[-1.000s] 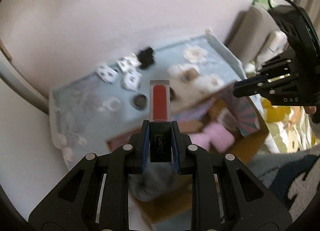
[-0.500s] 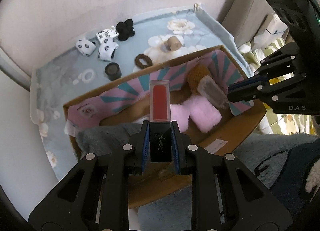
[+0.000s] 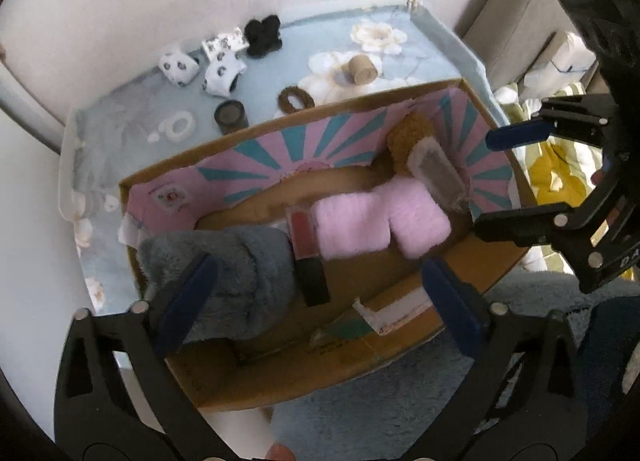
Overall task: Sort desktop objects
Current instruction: 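Carry lipstick and scrunchie over the cardboard box and release both, then raise both open tools away from the cardboard box, then grasp the white panda sock with left tool while right tool grasps black scrunchie, then carry sock and black scrunchie over the cardboard box and open both tools, then move both open tools back toward the tape ring and second sock, then grasp the white tape ring with left tool while right tool grasps panda sock, then carry tape ring and sock into the cardboard box and release both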
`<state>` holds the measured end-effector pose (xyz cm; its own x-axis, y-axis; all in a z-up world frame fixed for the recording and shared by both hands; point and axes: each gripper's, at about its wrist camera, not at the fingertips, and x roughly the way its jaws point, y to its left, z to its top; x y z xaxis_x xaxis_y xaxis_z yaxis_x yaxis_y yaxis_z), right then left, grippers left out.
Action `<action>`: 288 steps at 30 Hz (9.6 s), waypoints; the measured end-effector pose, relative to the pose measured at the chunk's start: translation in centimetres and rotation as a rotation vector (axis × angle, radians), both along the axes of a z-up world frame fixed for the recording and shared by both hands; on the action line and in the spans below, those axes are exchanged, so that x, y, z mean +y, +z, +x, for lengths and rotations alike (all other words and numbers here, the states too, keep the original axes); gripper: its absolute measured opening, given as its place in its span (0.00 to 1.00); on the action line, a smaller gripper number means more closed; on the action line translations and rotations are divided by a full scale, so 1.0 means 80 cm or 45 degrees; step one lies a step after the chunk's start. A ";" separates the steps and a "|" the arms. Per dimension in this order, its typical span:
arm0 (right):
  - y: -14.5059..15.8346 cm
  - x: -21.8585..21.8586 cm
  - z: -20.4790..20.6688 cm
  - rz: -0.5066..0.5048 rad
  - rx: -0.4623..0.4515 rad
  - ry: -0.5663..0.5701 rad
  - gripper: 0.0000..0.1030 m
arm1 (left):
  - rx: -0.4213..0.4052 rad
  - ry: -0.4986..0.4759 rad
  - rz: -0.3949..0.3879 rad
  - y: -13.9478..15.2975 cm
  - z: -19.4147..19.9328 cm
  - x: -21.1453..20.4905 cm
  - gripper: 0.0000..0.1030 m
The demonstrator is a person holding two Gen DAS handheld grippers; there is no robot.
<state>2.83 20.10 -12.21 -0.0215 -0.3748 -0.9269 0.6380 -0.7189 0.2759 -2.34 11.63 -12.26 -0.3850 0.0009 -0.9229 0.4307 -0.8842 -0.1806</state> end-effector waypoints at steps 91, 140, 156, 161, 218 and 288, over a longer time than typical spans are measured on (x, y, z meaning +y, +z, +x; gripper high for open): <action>-0.120 -0.150 -0.325 0.121 0.218 -0.407 0.14 | 0.138 0.636 0.201 -0.158 -0.153 -0.365 0.32; 0.096 -0.030 -0.051 0.052 0.450 -0.130 0.13 | 0.283 0.316 -0.025 0.074 -0.033 -0.048 0.31; 0.025 -0.006 0.006 0.086 0.287 -0.120 0.13 | 0.212 0.322 0.071 0.021 -0.036 0.021 0.31; 0.022 -0.003 0.007 0.086 0.277 -0.110 0.13 | 0.194 0.328 0.070 0.019 -0.037 0.025 0.31; 0.032 -0.132 -0.227 -0.061 0.143 -0.190 0.61 | 0.080 0.382 -0.175 -0.034 -0.036 -0.293 0.97; 0.053 -0.109 -0.206 -0.153 0.063 -0.325 0.17 | 0.260 0.295 -0.238 0.025 -0.015 -0.208 0.38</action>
<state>-13.66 11.42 -7.99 -0.1738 -0.4588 -0.8714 0.4553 -0.8220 0.3420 -3.53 -4.99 -10.26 -0.5317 -0.2694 -0.8030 0.5951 -0.7934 -0.1279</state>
